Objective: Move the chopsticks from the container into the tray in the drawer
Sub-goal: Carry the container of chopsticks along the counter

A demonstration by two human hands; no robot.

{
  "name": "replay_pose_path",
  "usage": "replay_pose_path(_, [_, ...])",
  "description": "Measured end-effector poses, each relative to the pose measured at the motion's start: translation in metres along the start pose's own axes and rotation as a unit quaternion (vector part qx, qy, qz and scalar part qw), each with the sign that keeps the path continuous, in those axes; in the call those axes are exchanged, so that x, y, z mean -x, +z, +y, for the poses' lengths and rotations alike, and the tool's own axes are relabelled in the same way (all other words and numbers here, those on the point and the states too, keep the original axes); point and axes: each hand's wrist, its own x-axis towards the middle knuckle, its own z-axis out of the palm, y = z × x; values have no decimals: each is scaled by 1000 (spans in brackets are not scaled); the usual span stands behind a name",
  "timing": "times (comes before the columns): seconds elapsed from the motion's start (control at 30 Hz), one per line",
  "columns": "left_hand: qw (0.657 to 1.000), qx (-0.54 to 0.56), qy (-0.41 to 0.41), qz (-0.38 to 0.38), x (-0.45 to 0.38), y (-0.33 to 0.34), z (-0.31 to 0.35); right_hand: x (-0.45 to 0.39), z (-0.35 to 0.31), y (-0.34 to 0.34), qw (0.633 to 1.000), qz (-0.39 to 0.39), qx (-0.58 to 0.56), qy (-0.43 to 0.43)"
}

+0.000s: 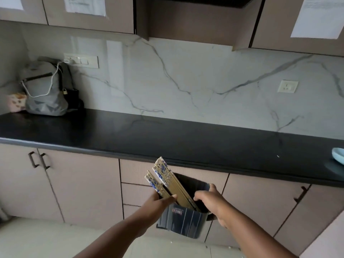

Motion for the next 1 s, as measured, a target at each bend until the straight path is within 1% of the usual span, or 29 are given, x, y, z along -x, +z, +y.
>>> replay_pose_path(0.13, [1000,-17,14,-22,-52,-31,21,-43,-31,-2,999,24,-22,3])
replay_pose_path(0.23, [999,-21,31,-32,-89,-42,32,-71,-49,-9,998,34,-43,5])
replay_pose_path(0.37, [999,-13,46,-19,-144,-46,38,-117,-70,-27,998,55,-43,-8])
replay_pose_path(0.57, [996,8,78,47,-239,-42,48,-220,-103,-61,995,78,-42,-54])
replay_pose_path(0.67, [995,10,60,84,-285,-43,54,-270,-116,-76,996,45,-56,-56])
replay_pose_path(0.87, [985,3,43,165,-355,-49,56,-353,-142,-99,997,-9,-41,-59])
replay_pose_path(0.93, [982,4,43,182,-371,-50,54,-371,-145,-96,997,-6,-54,-50])
replay_pose_path(1.0, [979,11,52,197,-384,-53,53,-386,-147,-90,996,18,-74,-52])
